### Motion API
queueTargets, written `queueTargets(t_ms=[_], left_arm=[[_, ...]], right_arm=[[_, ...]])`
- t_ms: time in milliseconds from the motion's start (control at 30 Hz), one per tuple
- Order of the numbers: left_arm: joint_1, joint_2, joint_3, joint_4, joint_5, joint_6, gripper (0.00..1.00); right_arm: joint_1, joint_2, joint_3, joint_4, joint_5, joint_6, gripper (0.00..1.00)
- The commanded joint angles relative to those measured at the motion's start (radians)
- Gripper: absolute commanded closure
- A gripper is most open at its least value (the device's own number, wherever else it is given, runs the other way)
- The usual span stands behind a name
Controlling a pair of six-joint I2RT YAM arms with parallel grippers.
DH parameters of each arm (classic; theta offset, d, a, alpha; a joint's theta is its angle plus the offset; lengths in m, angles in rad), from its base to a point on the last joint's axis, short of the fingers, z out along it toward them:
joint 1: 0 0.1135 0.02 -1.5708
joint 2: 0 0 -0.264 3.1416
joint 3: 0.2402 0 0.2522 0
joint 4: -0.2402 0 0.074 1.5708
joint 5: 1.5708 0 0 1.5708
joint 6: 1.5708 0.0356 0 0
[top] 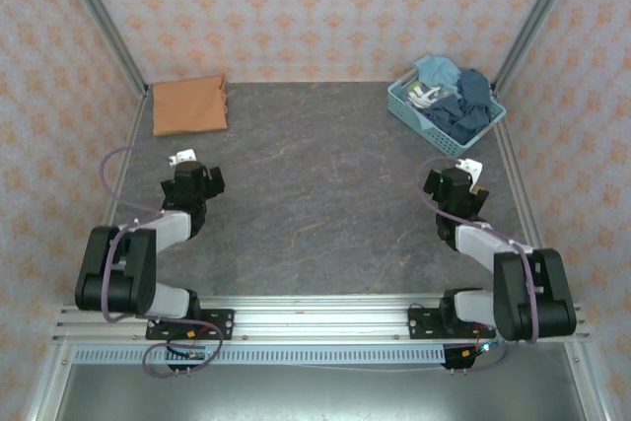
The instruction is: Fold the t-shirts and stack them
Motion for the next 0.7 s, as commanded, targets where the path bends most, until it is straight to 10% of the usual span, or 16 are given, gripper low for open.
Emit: queueTargets(t_ms=[0,233,667], left_arm=[[-0.007,0.017,0.037,0.098,0.042,0.064,0.0],[-0.012,0.01,-0.236,0.574,-0.028,0.036,0.0],[-0.041,0.061,-0.09,0.363,0.002,0.091,0.0]], right_arm=[[-0.015,0.072,0.025,0.201,-0.072,-0.031,0.01],[-0.067,0.215,-0.063,0.504,-0.148,-0.025,0.01],[-0.03,0.244,0.014,0.395,-0.137,-0.078,0.01]])
